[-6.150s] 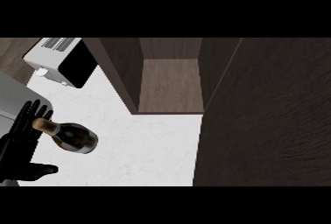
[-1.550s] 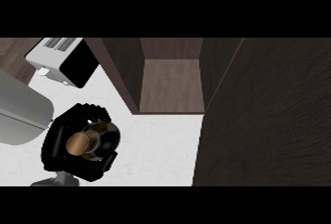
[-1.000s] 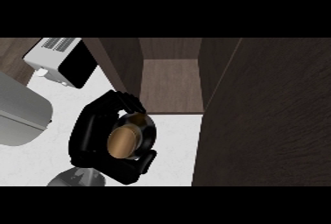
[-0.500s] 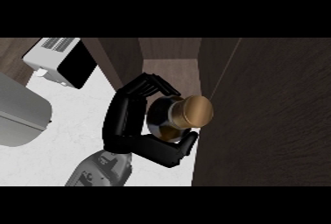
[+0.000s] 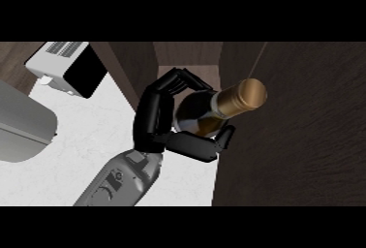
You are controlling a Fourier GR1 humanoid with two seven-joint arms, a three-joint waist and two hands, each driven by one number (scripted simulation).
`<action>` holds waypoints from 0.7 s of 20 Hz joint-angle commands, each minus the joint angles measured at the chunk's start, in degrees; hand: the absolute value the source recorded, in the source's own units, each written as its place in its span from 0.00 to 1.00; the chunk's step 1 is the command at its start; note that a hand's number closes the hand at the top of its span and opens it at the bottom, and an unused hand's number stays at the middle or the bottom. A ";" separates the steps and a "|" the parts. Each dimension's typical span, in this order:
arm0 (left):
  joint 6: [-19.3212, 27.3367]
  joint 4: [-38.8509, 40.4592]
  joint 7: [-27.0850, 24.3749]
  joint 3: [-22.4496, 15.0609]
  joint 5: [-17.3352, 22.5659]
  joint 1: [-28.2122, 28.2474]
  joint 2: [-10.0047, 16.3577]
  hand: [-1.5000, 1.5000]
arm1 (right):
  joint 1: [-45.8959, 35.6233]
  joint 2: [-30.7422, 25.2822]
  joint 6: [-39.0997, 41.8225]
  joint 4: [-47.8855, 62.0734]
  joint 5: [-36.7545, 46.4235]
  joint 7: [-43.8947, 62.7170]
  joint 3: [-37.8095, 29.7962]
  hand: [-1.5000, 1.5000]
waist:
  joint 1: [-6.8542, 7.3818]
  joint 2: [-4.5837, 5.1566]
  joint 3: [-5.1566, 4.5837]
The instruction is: Pick up the wine, place it into the cabinet and close the cabinet
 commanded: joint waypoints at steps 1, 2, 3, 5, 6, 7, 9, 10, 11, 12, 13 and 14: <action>2.10 2.82 -0.08 0.05 0.91 -3.28 -0.01 1.00 | 2.66 -1.24 1.02 -7.18 -5.44 2.01 -2.80 0.00 | -0.07 -0.01 0.01; 2.86 2.14 0.94 -1.47 -0.51 -2.29 -0.01 1.00 | 1.56 -0.11 0.40 -4.46 -1.72 0.72 -0.07 0.00 | 0.19 -0.02 0.00; 7.71 2.76 0.38 -3.44 -0.11 -4.09 -0.01 1.00 | 5.25 -0.15 2.71 -3.47 -4.19 -3.76 -1.53 0.00 | -0.08 -0.01 0.03; 6.09 2.09 -1.86 -3.40 1.81 -0.91 -0.01 1.00 | 4.04 -1.51 1.96 -8.70 -4.91 3.02 -1.68 0.00 | -0.06 -0.05 -0.01; 0.54 7.11 -6.24 1.53 5.47 -0.81 -0.01 1.00 | 2.80 -2.50 2.50 -6.09 -8.11 1.96 -5.82 0.00 | -0.22 0.11 -0.01; 1.48 5.23 -5.31 1.04 4.34 -0.25 -0.01 1.00 | 2.37 -1.43 1.67 -6.55 -7.08 1.00 -5.36 0.00 | -0.03 0.03 0.00; 4.01 8.15 -9.08 -0.95 7.52 -1.12 -0.01 1.00 | 2.07 -1.57 2.58 -4.58 -6.44 -0.39 -4.76 0.00 | -0.11 0.07 0.00; 4.41 7.02 -8.92 -1.60 7.81 0.61 -0.01 1.00 | 1.26 0.08 -0.12 -8.16 -2.27 4.37 0.44 0.00 | -0.07 -0.02 -0.04; 2.72 6.71 -8.40 1.64 8.12 -0.29 -0.01 1.00 | 0.97 -0.22 -0.02 -6.88 -1.47 3.55 -0.01 0.00 | 0.12 -0.01 -0.03; -0.85 11.16 -12.70 2.87 10.51 0.84 -0.01 1.00 | 2.73 -0.58 1.70 -6.07 -4.40 -0.71 -2.91 0.00 | -0.21 0.11 -0.01; 1.46 10.29 -12.10 1.83 11.18 -0.93 -0.01 1.00 | 1.58 -1.25 0.79 -8.02 -4.94 4.11 -2.44 0.00 | -0.16 0.04 -0.03; 4.30 11.60 -14.60 -2.29 11.43 0.45 -0.01 1.00 | -1.46 -1.11 1.32 -1.42 -5.54 -0.12 -4.48 0.00 | 0.01 0.10 -0.01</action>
